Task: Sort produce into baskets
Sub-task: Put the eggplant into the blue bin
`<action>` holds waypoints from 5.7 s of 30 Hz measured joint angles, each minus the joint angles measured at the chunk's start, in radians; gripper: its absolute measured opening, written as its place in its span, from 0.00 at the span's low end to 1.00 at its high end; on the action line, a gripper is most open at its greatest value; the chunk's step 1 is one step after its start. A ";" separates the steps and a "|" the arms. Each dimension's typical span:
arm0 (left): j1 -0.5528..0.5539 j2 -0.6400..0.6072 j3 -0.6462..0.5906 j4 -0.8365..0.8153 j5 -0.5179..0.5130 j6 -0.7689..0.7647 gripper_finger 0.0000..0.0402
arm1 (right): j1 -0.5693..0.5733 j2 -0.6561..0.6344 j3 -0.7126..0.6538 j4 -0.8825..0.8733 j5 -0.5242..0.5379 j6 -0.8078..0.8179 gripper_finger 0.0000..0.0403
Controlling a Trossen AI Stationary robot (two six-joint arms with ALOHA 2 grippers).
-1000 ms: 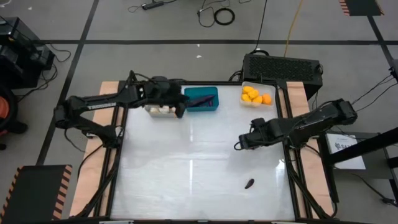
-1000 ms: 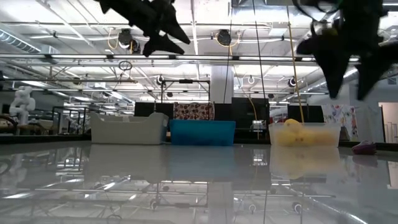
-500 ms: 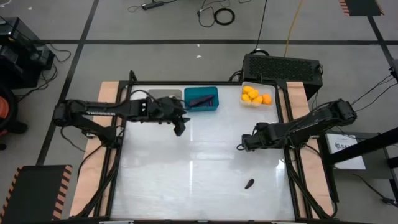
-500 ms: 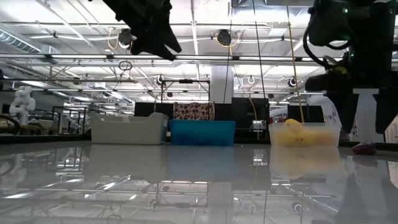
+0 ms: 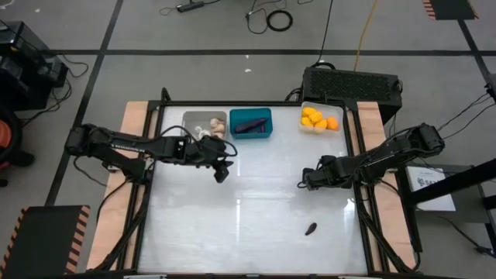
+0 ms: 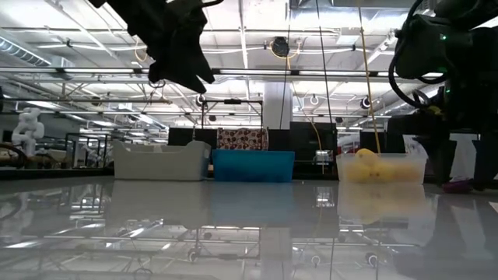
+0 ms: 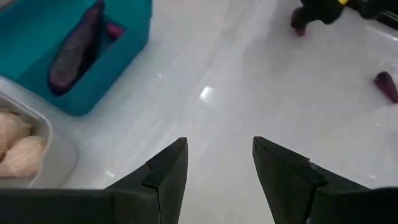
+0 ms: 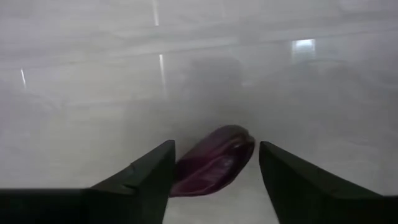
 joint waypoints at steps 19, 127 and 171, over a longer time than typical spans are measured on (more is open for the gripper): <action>-0.075 0.000 0.000 -0.002 0.000 -0.026 0.47 | -0.048 0.000 -0.001 0.560 0.264 -0.098 0.10; -0.229 0.000 0.000 0.226 -0.011 0.158 0.47 | 0.445 0.675 0.710 -0.165 -0.215 0.391 0.49; -0.268 0.000 0.000 0.091 -0.043 -0.080 0.47 | -0.616 0.460 0.706 0.477 0.015 -1.378 0.28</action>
